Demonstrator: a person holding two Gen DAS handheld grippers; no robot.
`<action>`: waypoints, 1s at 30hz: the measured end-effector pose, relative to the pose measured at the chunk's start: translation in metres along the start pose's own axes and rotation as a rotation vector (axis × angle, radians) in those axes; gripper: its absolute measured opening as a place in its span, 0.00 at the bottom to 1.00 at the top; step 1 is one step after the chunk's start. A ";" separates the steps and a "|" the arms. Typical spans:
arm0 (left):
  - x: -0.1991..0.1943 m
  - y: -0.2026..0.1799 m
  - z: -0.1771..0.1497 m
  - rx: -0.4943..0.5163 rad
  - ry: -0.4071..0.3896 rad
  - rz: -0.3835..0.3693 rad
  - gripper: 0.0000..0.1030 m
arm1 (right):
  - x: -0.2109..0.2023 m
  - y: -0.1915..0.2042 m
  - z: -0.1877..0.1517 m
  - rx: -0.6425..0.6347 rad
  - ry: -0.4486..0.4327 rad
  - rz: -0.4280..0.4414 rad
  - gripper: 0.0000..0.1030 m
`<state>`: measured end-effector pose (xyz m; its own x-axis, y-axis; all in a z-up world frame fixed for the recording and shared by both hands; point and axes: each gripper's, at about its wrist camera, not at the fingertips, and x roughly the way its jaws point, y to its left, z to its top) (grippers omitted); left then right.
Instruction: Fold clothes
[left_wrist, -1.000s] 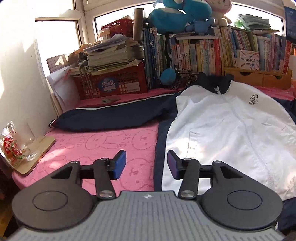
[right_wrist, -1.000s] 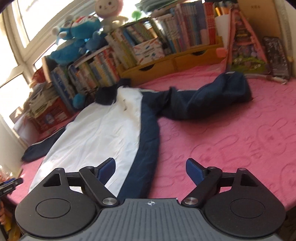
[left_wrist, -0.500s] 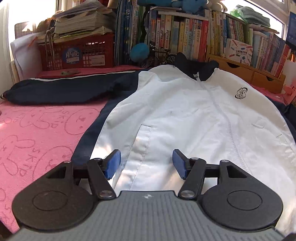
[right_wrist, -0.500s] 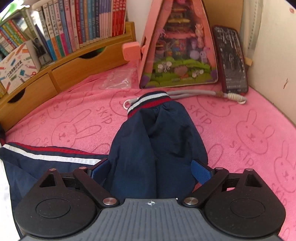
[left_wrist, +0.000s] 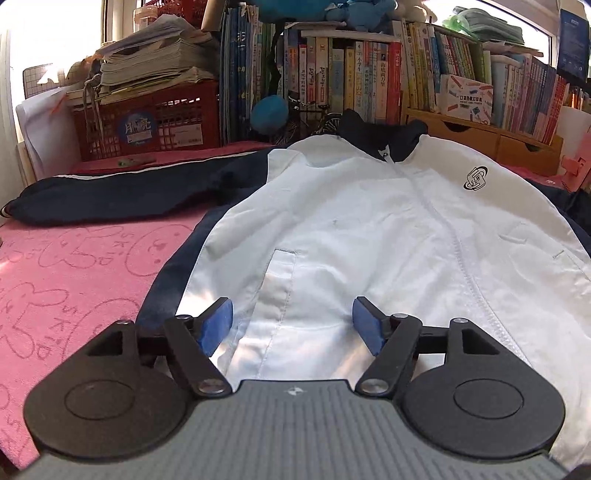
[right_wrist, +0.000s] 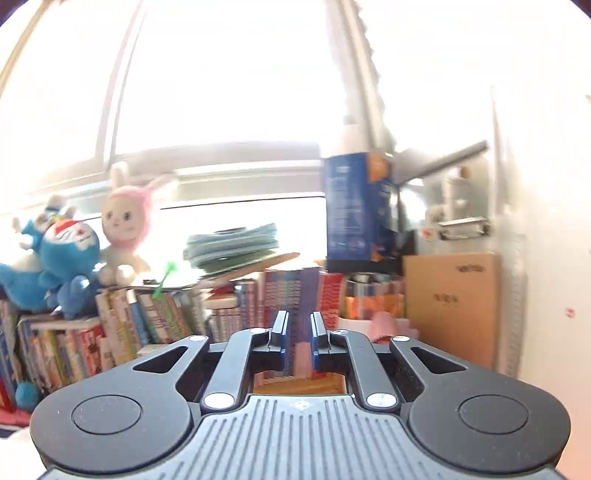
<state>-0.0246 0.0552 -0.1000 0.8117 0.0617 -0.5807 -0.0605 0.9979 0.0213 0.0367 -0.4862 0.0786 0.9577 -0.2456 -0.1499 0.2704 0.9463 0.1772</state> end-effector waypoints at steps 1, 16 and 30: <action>0.000 0.000 0.000 0.001 0.001 -0.002 0.71 | 0.006 -0.008 -0.004 0.054 0.108 -0.013 0.46; 0.001 0.005 0.000 0.001 0.002 -0.031 0.77 | 0.137 0.059 -0.168 0.045 0.763 -0.422 0.49; 0.001 0.004 0.000 0.005 0.004 -0.040 0.78 | 0.024 0.031 -0.031 -0.177 -0.031 -0.086 0.17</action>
<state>-0.0240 0.0595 -0.1005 0.8111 0.0216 -0.5845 -0.0249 0.9997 0.0024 0.0651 -0.4567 0.0499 0.9352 -0.3308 -0.1265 0.3323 0.9431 -0.0095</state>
